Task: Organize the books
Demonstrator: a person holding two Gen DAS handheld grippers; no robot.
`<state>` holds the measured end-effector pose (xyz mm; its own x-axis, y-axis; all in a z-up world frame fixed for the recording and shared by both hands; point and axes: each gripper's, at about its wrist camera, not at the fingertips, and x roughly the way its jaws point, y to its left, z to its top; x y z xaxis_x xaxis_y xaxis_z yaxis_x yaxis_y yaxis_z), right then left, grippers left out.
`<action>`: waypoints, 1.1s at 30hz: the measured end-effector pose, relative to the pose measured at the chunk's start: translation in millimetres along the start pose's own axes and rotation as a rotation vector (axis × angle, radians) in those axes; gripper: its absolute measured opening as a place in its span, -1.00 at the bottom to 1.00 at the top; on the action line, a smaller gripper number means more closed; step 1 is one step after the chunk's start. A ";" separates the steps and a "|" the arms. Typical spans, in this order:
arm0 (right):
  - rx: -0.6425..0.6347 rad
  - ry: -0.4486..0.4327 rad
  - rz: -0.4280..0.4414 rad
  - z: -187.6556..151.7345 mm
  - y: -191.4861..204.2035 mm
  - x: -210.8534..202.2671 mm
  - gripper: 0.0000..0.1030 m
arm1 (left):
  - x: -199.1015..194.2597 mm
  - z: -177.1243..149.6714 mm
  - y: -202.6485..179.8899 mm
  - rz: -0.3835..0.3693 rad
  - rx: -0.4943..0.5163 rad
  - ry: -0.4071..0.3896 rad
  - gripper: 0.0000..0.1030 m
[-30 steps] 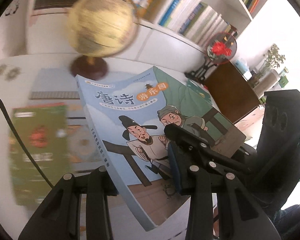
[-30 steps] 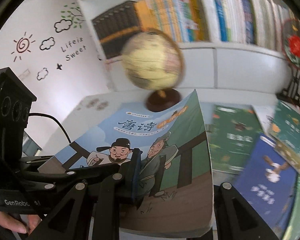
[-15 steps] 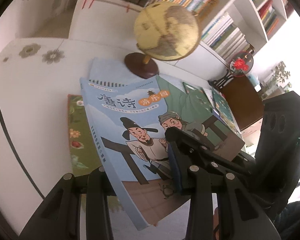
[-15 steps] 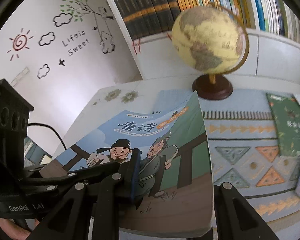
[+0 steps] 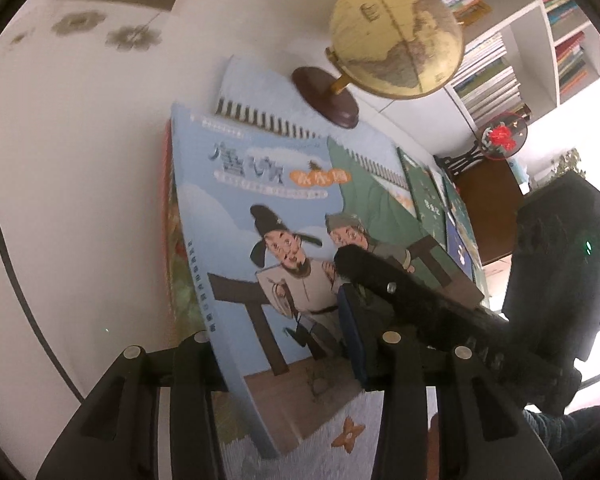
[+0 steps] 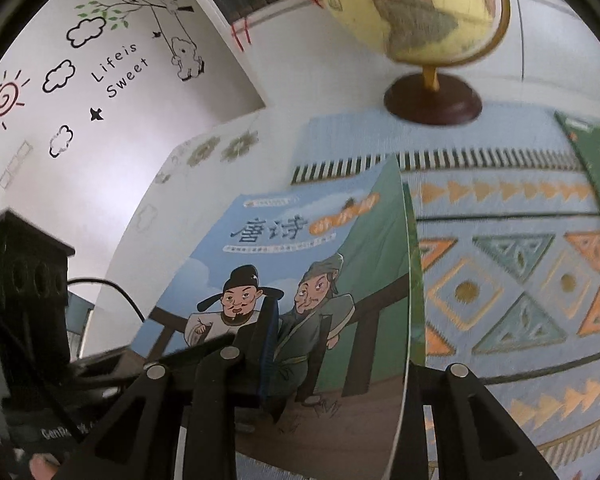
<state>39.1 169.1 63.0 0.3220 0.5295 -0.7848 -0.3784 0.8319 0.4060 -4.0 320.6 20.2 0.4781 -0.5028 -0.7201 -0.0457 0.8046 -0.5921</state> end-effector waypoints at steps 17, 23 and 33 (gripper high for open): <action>0.076 0.169 0.029 -39.6 -36.8 -6.0 0.01 | -15.9 -35.6 18.5 0.107 -0.143 -0.033 -0.15; 0.062 0.144 -0.007 -73.6 -60.1 -51.6 0.01 | -27.2 -68.5 -8.9 0.165 -0.133 -0.030 0.27; -0.184 -0.110 -0.176 -130.4 -78.7 -201.0 0.04 | -12.0 -123.8 -191.9 0.119 0.136 -0.076 0.54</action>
<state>-109.0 -24.5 127.8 0.4851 0.4025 -0.7763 -0.4565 0.8738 0.1678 -109.6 133.1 97.6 0.5418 -0.3805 -0.7495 0.0103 0.8946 -0.4467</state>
